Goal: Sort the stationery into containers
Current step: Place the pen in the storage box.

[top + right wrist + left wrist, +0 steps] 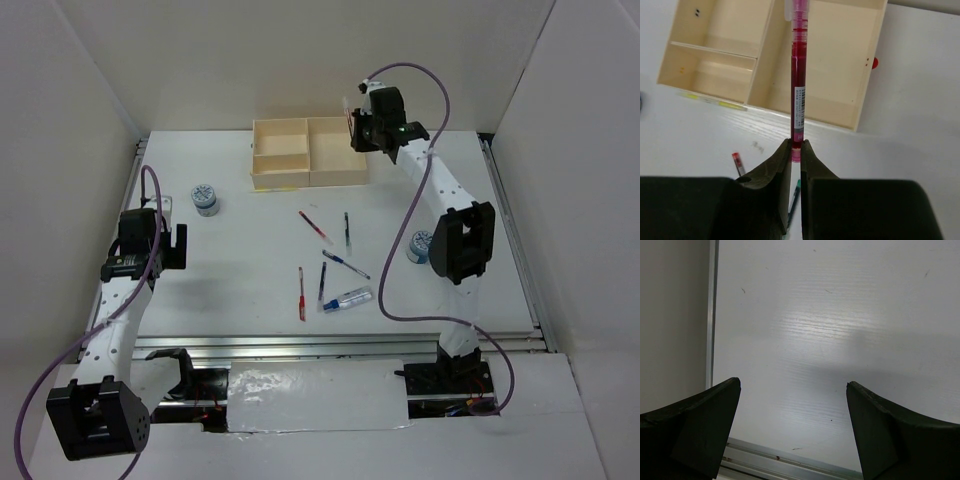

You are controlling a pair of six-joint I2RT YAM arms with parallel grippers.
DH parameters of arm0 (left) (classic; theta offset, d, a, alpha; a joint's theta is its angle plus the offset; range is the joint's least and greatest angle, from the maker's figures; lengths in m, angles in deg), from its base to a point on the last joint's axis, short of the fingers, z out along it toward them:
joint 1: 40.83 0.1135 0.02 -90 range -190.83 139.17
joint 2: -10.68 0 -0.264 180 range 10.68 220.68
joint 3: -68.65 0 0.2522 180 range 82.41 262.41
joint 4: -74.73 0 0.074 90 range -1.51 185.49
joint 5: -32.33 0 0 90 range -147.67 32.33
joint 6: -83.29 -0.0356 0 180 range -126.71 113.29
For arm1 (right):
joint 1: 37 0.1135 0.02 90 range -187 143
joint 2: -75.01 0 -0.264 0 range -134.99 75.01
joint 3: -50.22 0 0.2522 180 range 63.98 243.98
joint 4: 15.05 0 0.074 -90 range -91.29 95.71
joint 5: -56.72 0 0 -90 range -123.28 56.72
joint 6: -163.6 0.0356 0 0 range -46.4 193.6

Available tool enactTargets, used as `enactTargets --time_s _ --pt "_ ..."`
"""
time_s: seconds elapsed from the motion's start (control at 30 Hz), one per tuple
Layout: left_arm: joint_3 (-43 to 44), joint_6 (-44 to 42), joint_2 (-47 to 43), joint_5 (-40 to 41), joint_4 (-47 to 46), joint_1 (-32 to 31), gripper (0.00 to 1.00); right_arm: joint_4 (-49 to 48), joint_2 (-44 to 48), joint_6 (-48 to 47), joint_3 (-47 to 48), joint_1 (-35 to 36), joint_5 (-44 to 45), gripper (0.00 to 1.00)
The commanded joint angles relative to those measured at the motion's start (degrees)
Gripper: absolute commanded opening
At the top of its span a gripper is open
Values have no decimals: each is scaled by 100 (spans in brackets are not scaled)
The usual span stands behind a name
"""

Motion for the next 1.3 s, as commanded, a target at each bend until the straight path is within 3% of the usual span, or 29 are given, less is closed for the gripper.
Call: enactTargets --time_s 0.0,0.23,0.5,0.63,0.77,0.8,0.83,0.9,0.93,1.03,1.13,1.27 --pt "-8 40 -71 -63 -197 36 99 -422 -403 -292 410 5 -380 0" --pt "-26 22 -70 -89 -188 27 99 -659 -1300 -450 1139 -83 -337 0" --pt "-35 14 -27 -106 -171 36 99 -1002 -1837 -398 1263 -83 6 1" --pt "-26 22 9 -89 -162 36 99 -1020 -1960 -415 1237 -57 111 16" --pt "-35 22 9 -97 -179 36 99 -1038 -1908 -345 1114 -66 199 24" --pt "-35 14 9 -98 -171 36 99 -1020 -1864 -327 1079 -57 226 32" --pt "-35 22 0 -98 -179 36 99 -1003 -1820 -310 1061 -57 235 47" --pt "-43 22 0 -98 -188 36 99 -906 -1583 -266 991 -48 252 63" --pt "-35 22 9 -98 -180 36 99 -836 -1478 -257 956 -31 217 64" --pt "-26 14 0 -141 -171 36 99 -678 -925 -248 623 57 60 63" --pt "-34 13 -44 -168 -171 36 99 -589 -213 -414 -323 276 -423 51" --pt "-43 -30 -141 -229 -180 45 99 -537 570 -826 -1337 829 -705 44"
